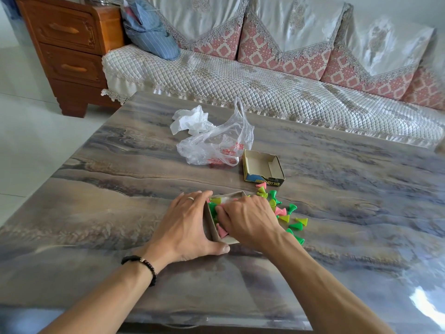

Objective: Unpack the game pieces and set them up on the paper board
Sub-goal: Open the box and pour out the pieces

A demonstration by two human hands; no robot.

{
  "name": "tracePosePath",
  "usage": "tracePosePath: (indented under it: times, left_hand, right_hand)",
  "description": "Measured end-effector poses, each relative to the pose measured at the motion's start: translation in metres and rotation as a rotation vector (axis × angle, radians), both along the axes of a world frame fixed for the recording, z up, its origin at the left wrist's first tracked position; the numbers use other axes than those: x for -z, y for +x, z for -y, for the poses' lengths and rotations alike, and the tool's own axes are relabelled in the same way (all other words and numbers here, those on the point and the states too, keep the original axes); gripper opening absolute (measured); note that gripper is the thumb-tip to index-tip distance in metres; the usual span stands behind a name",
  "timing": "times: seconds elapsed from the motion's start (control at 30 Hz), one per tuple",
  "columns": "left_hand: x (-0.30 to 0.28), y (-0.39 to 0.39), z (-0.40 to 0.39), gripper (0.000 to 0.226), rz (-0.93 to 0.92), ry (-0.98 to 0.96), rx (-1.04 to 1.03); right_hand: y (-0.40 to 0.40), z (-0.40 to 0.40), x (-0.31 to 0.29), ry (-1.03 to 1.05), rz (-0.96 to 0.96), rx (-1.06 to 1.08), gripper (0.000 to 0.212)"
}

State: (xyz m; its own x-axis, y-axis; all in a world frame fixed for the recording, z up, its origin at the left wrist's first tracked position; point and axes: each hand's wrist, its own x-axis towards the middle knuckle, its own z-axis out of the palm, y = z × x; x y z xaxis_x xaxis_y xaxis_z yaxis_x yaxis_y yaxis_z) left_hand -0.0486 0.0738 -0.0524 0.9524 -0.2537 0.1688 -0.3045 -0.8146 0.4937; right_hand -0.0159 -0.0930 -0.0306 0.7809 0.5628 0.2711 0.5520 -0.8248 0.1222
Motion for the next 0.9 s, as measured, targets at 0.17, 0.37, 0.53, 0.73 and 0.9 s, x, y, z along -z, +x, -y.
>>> tracePosePath:
  times: [0.17,0.37,0.53,0.73,0.9]
  left_hand:
    - [-0.001,0.0,0.001,0.124,-0.003,-0.016,-0.009]
    - [-0.003,-0.001,0.0,0.123,-0.01,-0.038,-0.001]
    - [-0.004,-0.002,0.0,0.123,-0.012,-0.048,-0.001]
    - [-0.006,-0.002,-0.001,0.126,-0.065,-0.155,-0.006]
    - [-0.007,-0.002,-0.001,0.129,-0.079,-0.154,-0.006]
  right_hand:
    - [0.001,0.0,-0.003,0.308,0.029,0.154,0.052]
    - [0.024,0.028,-0.017,0.75,-0.059,0.375,0.059]
    - [0.035,0.062,-0.002,0.484,-0.043,0.448,0.056]
    - [0.034,0.064,-0.001,0.323,-0.009,0.404,0.032]
    - [0.02,0.043,-0.011,0.431,0.045,0.168,0.02]
